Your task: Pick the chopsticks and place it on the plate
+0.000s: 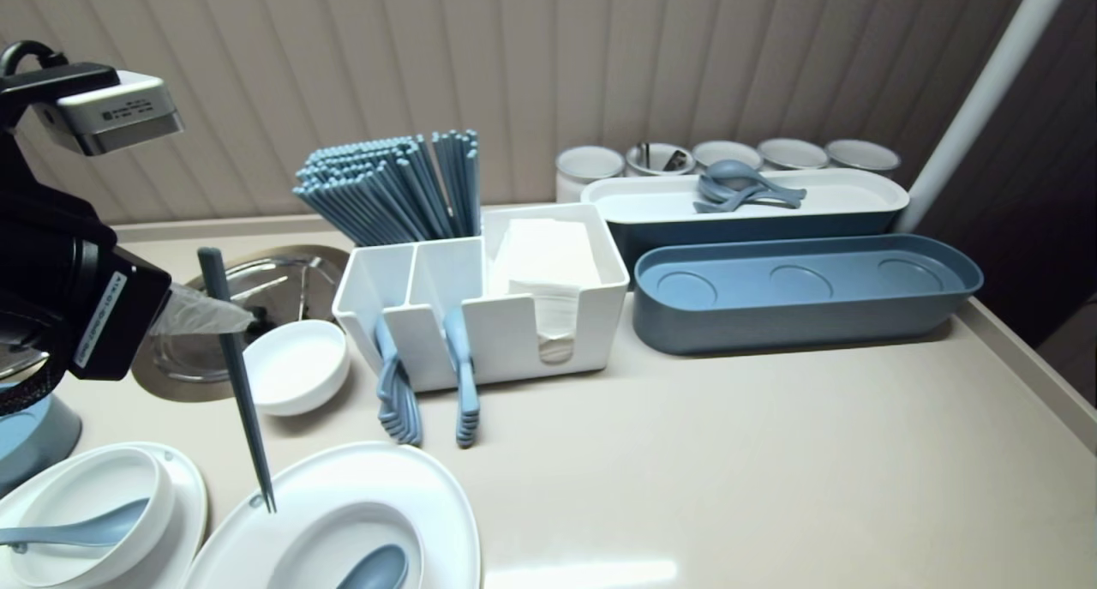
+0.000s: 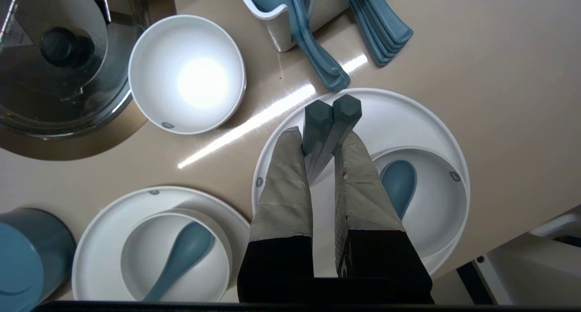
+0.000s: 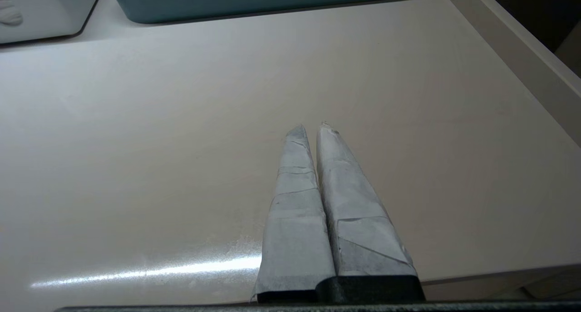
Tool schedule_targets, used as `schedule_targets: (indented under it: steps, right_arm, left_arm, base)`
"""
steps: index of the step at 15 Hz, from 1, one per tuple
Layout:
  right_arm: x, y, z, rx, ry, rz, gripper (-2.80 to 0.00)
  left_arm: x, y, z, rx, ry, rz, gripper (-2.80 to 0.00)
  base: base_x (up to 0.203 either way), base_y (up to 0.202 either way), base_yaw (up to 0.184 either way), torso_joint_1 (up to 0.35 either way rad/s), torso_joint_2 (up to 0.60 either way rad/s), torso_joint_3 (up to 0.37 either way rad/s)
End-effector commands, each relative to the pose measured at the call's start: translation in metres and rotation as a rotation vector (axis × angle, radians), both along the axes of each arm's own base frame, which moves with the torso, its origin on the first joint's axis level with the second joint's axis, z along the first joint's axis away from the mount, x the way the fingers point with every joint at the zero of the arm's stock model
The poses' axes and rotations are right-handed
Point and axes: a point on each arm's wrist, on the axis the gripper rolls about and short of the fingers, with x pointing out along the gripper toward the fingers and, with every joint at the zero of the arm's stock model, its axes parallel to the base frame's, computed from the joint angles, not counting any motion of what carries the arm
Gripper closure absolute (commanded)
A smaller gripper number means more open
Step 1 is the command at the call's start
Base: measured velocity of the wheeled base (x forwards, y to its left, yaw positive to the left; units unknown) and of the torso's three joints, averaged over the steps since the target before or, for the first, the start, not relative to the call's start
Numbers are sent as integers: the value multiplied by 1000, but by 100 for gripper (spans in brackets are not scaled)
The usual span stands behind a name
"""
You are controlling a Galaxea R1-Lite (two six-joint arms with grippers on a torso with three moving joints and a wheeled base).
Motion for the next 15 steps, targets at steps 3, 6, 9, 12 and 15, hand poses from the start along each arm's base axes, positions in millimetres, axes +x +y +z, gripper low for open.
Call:
schedule_targets:
  steps: [3,6,9,12,15]
  right_arm:
    - [0,0,0,0,0,0,0]
    - [0,0,0,0,0,0,0]
    - [0,0,0,0,1,0,0]
    - [0,0,0,1,1,0,0]
    - [0,0,0,0,0,-1,0]
  left_arm:
    - [5,-3,-1,12,96,-29,0]
    - [2,-5,6,-38,185,-100,0]
    - [8,-6,5,-15,265,-89,0]
    - [12,-3,4,-2,297,-64,0]
    - [10,0,0,74,327,-107,0]
  base:
    - [0,0,0,0,0,0]
    - [0,0,0,0,0,0]
    - [0,0,0,0,0,0]
    - [0,0,0,0,0,0]
    - [0,0,0,0,0,0]
